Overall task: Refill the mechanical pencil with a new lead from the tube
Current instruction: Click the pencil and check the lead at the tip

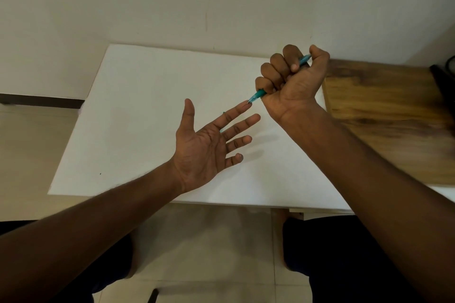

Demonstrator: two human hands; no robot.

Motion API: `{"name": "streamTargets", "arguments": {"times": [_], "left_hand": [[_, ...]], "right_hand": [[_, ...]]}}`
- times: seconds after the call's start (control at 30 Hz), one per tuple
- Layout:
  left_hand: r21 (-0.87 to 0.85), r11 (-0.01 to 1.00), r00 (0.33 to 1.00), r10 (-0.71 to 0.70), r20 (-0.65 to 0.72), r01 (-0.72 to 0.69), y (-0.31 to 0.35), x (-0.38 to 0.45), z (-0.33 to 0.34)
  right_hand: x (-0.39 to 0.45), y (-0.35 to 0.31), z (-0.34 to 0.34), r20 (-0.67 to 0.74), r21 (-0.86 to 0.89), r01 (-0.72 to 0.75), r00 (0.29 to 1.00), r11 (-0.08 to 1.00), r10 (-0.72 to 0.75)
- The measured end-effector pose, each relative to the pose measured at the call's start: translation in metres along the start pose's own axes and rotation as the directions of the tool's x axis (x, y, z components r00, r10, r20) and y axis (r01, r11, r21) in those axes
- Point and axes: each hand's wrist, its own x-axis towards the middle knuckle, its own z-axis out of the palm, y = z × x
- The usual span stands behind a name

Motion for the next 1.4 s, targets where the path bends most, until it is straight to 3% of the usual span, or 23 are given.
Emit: {"name": "streamTargets", "arguments": {"times": [0.2,0.4,0.6,1.13,1.4], "left_hand": [[0.004,1.000,0.999,-0.005,0.034,0.005,0.002,-0.003,0.005],[-0.004,1.000,0.997,0.013,0.073,-0.013,0.004,-0.007,0.013],[-0.056,0.995,0.997,0.082,-0.002,-0.082,0.003,-0.015,0.015],[-0.068,0.986,0.984,0.147,-0.099,-0.154,0.006,-0.034,0.026],[-0.038,0.985,0.985,0.166,-0.043,-0.168,0.010,-0.047,0.045]], "right_hand": [[0.001,-0.002,-0.001,-0.002,0.034,-0.057,0.998,0.998,0.058],[-0.001,-0.004,0.007,0.094,0.098,-0.083,0.993,0.992,0.074],[-0.018,0.001,0.023,0.211,0.109,-0.089,0.975,0.990,0.064],[-0.062,0.017,0.042,0.289,0.045,-0.010,0.957,0.999,-0.003],[-0.078,0.001,0.054,0.301,0.037,0.051,0.952,0.998,-0.060]]}}
